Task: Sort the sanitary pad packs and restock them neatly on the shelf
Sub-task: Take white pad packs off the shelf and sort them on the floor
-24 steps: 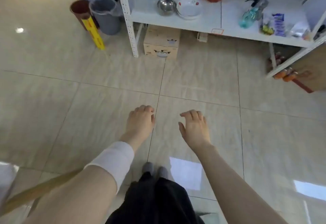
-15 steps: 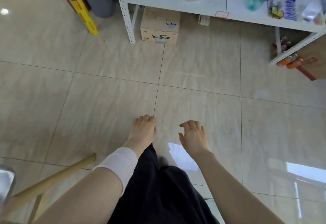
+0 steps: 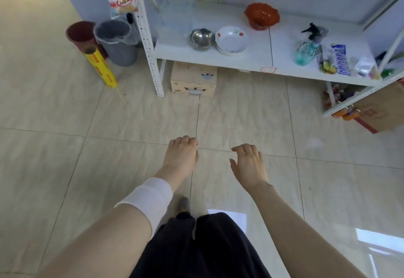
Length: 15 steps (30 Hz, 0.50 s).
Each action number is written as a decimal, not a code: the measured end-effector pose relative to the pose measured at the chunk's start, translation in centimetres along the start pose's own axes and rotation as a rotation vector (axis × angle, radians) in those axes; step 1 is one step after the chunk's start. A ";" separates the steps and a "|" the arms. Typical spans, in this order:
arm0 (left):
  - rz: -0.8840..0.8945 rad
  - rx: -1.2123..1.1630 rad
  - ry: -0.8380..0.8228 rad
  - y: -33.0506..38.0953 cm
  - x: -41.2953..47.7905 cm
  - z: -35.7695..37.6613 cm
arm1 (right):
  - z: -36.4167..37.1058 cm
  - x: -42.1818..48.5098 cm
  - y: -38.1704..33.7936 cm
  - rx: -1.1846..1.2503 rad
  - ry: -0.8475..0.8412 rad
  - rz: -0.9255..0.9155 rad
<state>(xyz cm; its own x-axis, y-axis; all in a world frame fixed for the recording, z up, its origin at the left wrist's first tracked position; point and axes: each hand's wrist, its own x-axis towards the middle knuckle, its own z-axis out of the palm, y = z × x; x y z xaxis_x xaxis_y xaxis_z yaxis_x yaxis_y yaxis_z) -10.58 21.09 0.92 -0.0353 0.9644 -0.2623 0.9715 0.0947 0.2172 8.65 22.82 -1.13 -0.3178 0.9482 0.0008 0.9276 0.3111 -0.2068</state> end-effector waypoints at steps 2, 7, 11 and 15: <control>-0.001 -0.004 0.031 -0.2 2.9 -2.0 | -0.9 3.1 -0.1 0.013 0.035 -0.003; 0.018 0.019 0.115 0.0 10.4 -6.5 | -3.1 11.3 0.9 0.009 0.119 -0.033; 0.036 0.001 0.192 0.6 16.6 -10.3 | -5.1 18.6 2.3 0.023 0.194 -0.056; 0.038 0.032 0.261 1.0 21.8 -14.3 | -8.0 25.7 3.2 0.045 0.256 -0.094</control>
<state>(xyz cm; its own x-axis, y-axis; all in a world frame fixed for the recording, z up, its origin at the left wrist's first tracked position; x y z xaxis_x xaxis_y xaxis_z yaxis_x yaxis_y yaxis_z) -13.69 45.75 8.88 -0.0536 0.9986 -0.0023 0.9801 0.0530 0.1913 5.06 48.72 6.06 -0.3368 0.9027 0.2676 0.8850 0.4006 -0.2374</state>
